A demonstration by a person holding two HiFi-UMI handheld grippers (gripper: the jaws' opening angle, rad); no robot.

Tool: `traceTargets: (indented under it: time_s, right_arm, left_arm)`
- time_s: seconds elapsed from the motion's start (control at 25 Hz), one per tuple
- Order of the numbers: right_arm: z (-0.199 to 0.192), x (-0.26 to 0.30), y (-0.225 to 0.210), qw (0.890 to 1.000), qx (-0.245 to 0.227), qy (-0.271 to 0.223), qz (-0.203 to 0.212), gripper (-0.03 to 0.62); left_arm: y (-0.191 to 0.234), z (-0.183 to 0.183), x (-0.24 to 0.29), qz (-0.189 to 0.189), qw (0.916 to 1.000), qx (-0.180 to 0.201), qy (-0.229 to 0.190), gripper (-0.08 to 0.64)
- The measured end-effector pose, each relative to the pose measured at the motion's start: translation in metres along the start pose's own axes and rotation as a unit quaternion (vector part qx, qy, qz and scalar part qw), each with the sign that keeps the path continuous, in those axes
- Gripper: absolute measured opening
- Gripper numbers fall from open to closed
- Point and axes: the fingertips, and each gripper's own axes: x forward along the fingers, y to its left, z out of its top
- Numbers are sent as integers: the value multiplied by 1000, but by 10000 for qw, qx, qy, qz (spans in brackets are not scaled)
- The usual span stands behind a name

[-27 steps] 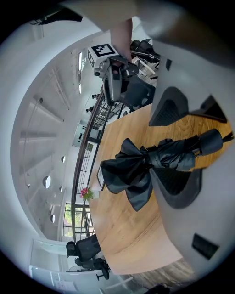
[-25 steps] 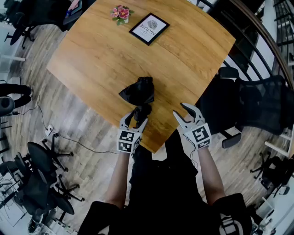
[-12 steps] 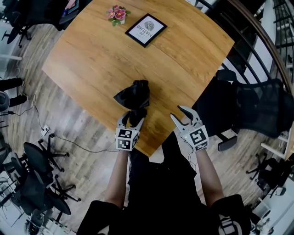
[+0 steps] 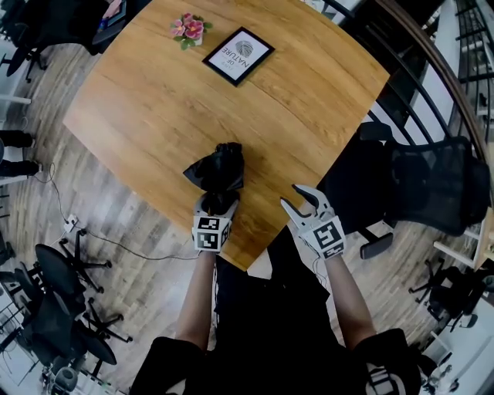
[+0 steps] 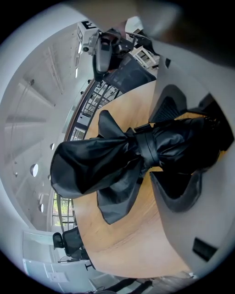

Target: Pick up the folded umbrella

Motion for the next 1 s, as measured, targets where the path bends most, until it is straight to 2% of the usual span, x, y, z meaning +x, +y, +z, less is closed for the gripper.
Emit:
traceTargets:
  time_s: [0.16, 0.48, 1.0]
  right_arm:
    - [-1, 1, -4, 10000, 31, -20, 4, 179]
    - [-2, 4, -5, 10000, 24, 3, 47, 179]
    - [10, 7, 15, 9999, -81, -16, 134, 176]
  left_arm:
    - [4, -2, 7, 52, 9999, -121, 33, 330]
    - [7, -3, 12, 259, 9996, -90, 4, 328]
    - [5, -3, 8, 107, 9999, -65, -25, 272]
